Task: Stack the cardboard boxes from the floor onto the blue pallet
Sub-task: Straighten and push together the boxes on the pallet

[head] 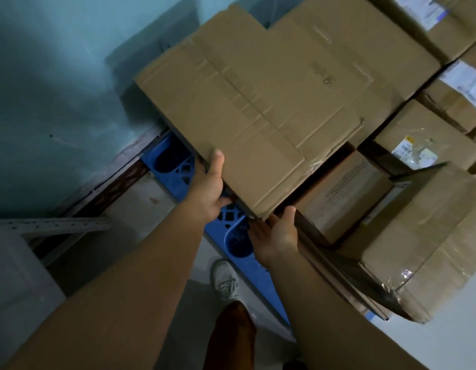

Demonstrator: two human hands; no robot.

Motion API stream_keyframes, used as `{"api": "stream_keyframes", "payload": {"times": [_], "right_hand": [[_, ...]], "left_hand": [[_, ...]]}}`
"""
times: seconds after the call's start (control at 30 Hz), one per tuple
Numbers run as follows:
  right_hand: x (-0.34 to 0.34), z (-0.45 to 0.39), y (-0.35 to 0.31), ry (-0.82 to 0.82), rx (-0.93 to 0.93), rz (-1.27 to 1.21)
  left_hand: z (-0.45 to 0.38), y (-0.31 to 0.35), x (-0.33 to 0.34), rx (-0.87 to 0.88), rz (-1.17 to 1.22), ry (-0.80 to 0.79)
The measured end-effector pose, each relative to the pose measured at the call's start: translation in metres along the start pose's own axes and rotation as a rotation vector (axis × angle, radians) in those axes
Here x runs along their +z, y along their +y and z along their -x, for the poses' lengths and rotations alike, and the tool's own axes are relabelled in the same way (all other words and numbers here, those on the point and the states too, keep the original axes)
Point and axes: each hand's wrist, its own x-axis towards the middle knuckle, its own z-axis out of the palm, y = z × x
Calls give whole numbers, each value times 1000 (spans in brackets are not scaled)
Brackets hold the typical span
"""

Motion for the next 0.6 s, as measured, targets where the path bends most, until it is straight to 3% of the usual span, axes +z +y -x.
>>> {"api": "stream_keyframes", "payload": {"times": [0.33,0.6], "right_hand": [[-18,-78,12,114,102,46],[-25,-167,36,13,-214,676]], "left_hand": [[-9,-12,6,93,-63,45],[-22,-20,7,153,-88,73]]}}
